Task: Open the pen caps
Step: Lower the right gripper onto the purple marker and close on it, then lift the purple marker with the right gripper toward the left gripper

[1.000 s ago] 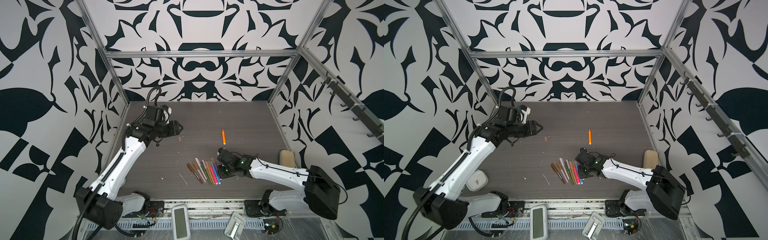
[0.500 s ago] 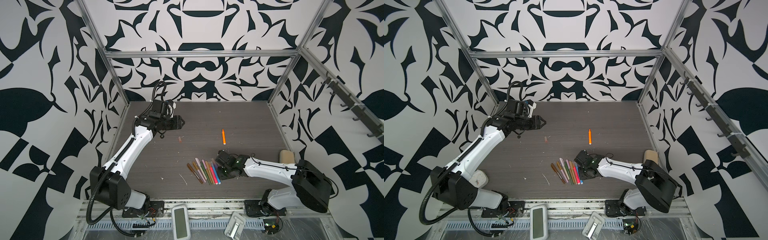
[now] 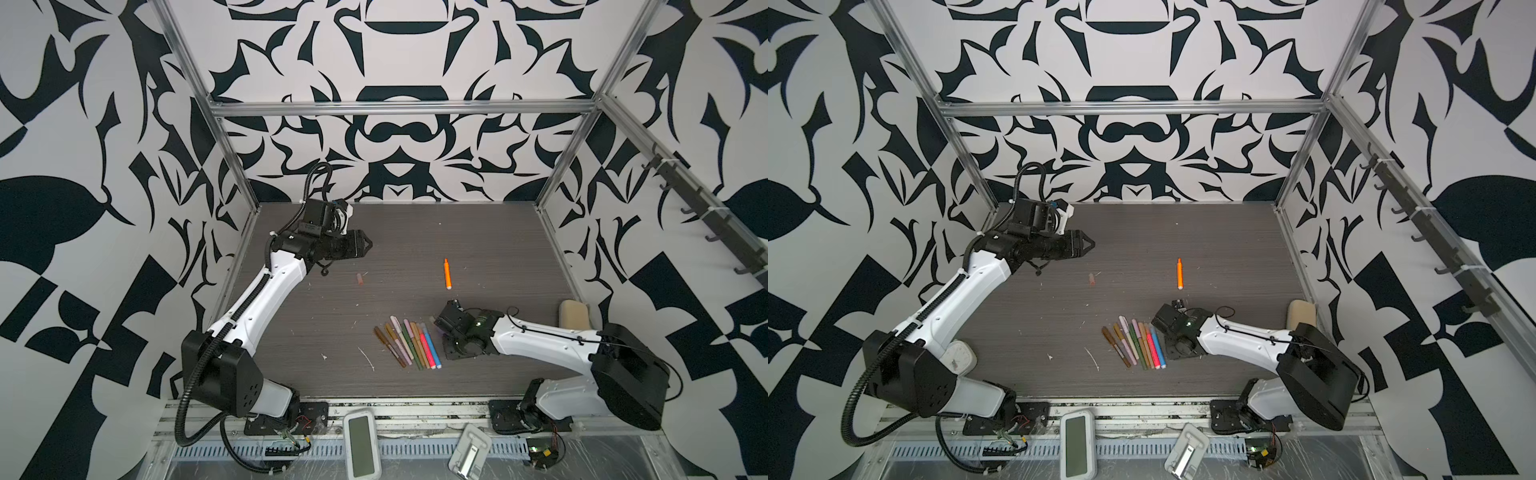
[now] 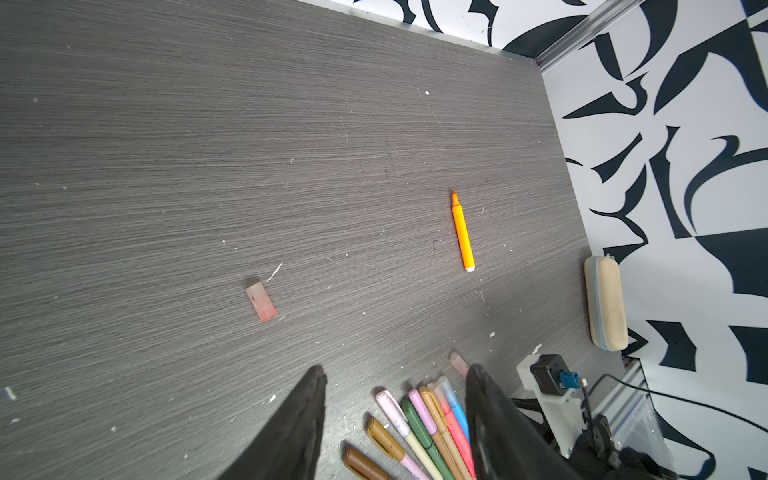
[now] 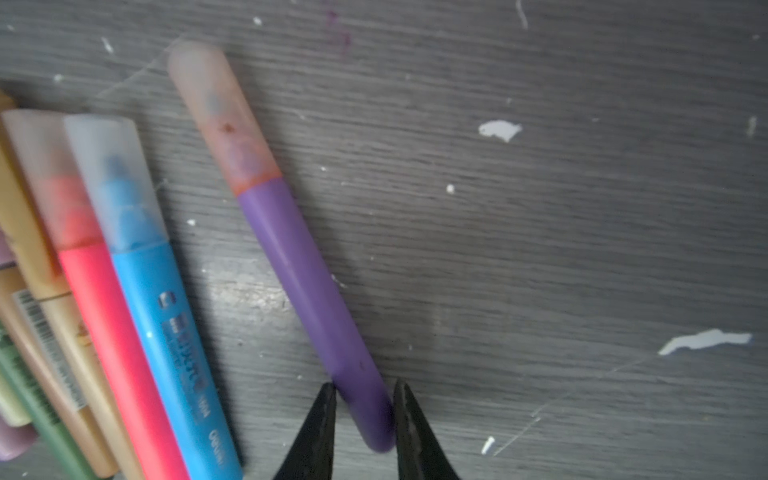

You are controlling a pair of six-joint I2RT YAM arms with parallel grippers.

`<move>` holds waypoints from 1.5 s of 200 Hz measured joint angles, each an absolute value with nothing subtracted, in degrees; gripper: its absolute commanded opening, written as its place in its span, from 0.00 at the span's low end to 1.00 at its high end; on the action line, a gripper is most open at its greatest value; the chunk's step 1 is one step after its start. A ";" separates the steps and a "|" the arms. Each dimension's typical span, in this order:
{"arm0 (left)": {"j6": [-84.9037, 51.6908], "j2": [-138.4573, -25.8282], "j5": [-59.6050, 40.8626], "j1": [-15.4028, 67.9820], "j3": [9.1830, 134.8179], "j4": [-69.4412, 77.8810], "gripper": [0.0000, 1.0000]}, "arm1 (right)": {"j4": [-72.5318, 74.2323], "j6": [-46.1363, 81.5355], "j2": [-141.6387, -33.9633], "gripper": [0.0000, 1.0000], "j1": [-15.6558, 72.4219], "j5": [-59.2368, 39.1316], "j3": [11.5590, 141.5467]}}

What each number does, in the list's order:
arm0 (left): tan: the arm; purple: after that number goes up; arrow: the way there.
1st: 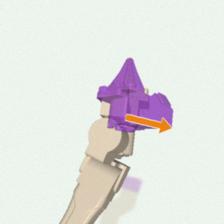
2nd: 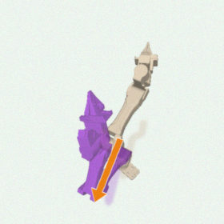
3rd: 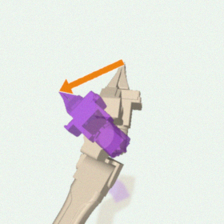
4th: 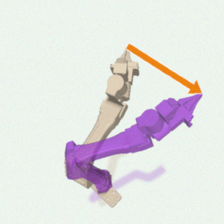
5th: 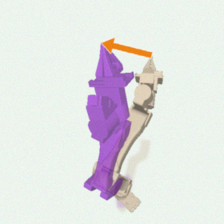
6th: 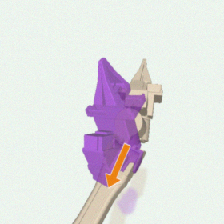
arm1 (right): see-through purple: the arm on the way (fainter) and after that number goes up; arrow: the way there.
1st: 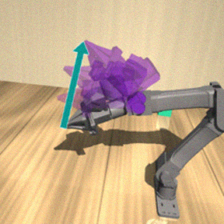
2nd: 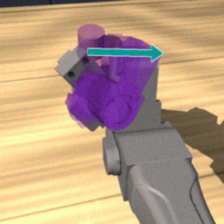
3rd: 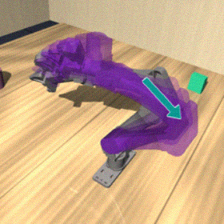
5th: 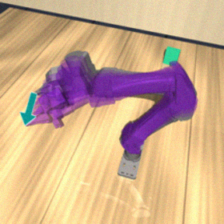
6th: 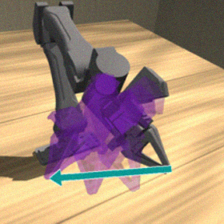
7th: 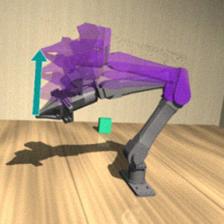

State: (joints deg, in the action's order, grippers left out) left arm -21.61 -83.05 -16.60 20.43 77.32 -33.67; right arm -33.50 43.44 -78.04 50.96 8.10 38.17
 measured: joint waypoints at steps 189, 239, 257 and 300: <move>-28.29 -89.93 -32.25 21.63 75.68 -29.39 0.58 | -38.54 34.85 -67.79 0.00 50.13 3.38 56.95; -29.80 -90.19 -37.04 23.57 75.29 -28.01 0.58 | -34.06 34.57 -71.18 0.00 46.44 -4.23 60.64; -30.02 -90.67 -37.85 24.40 75.29 -27.92 0.59 | -32.47 34.83 -73.19 0.00 45.50 -6.57 60.84; -30.68 -92.95 -40.29 25.28 75.29 -27.46 0.59 | -28.95 35.64 -77.45 0.00 45.36 -11.70 62.37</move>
State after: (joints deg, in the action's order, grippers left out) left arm -30.68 -92.95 -40.29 25.28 75.29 -27.46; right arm -28.95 35.64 -77.45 45.36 -11.70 62.37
